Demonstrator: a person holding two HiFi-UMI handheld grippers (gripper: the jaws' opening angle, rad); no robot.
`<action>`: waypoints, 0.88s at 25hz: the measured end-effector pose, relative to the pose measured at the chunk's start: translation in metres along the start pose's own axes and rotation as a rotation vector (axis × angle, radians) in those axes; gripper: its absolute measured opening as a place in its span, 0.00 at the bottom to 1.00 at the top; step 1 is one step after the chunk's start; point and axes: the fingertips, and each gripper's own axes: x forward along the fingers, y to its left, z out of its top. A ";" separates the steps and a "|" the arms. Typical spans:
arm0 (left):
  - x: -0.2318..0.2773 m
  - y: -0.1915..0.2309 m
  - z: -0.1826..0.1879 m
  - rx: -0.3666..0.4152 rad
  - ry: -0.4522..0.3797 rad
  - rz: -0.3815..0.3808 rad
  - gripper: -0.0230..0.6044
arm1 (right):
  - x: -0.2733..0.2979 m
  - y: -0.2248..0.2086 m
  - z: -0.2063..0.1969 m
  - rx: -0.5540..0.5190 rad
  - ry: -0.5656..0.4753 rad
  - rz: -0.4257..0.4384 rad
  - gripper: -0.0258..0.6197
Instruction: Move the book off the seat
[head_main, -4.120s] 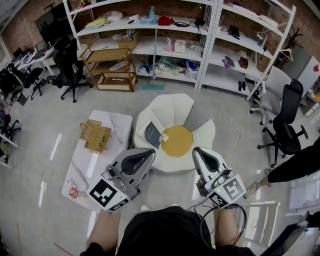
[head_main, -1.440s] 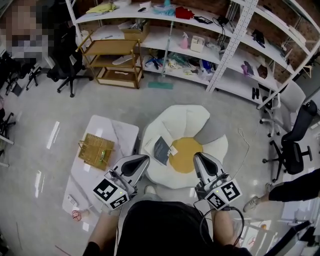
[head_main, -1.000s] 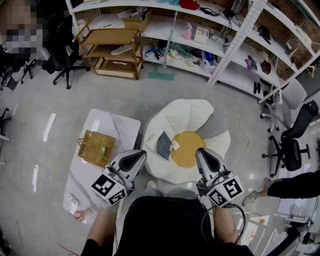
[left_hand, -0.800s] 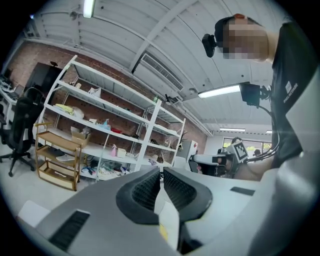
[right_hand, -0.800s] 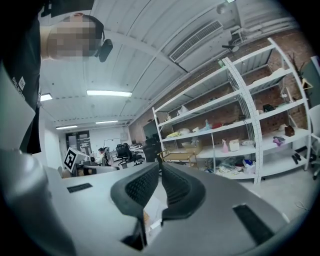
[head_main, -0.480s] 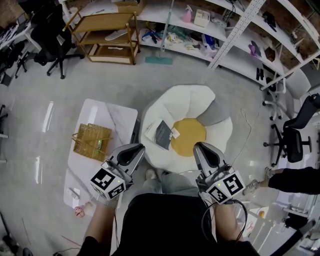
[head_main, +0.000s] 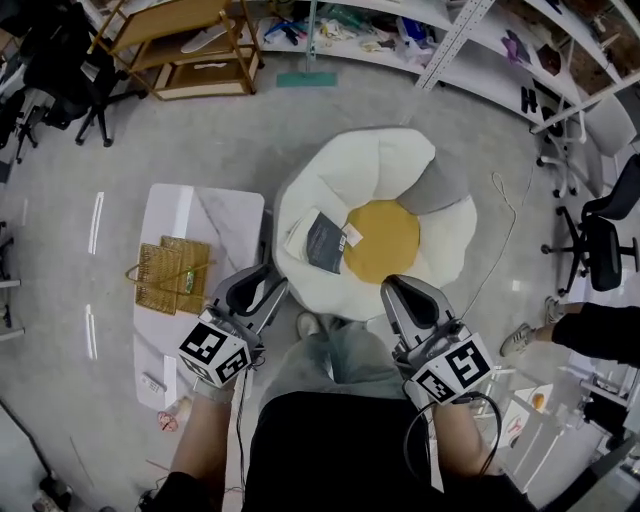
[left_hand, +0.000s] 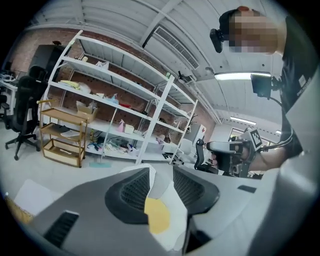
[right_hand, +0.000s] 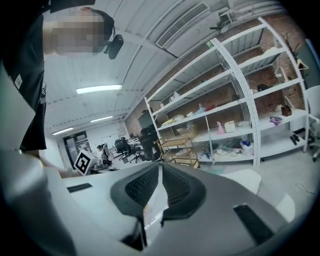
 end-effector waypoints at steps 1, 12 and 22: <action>0.005 0.006 -0.007 -0.004 0.010 0.003 0.25 | 0.001 -0.004 -0.006 0.004 0.005 -0.005 0.07; 0.058 0.061 -0.097 -0.007 0.148 0.009 0.33 | 0.022 -0.038 -0.089 0.079 0.066 -0.034 0.07; 0.106 0.115 -0.179 -0.076 0.214 0.053 0.43 | 0.046 -0.053 -0.173 0.142 0.123 -0.038 0.07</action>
